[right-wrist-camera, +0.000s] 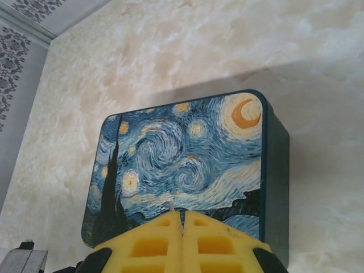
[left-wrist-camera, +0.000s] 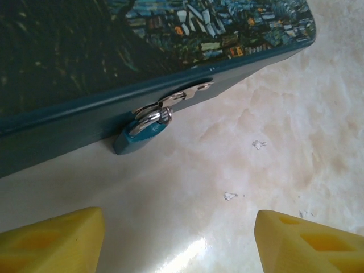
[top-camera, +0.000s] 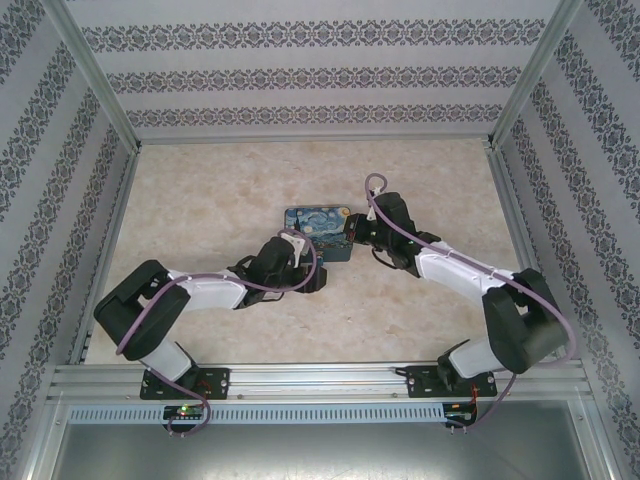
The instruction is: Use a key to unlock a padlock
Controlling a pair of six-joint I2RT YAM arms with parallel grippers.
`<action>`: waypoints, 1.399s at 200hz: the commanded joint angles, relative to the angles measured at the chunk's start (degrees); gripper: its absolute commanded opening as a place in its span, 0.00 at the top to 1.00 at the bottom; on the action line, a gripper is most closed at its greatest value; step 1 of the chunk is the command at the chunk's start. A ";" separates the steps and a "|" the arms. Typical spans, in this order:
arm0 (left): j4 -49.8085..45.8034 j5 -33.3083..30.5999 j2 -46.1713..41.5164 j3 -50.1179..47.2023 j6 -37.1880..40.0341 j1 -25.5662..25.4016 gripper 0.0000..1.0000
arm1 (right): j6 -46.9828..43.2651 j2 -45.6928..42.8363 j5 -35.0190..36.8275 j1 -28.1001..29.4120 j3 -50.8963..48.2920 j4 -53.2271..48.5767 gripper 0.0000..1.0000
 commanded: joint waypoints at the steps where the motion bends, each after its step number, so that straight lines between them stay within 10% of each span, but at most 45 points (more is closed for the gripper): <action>1: 5.64 -2.61 1.93 1.50 3.15 -0.89 0.31 | 3.46 2.03 -2.00 -0.83 2.33 5.00 1.00; 280: 24.94 -9.84 15.72 3.32 2.80 -4.31 0.43 | 14.86 12.82 -5.74 -1.22 -2.80 20.05 1.00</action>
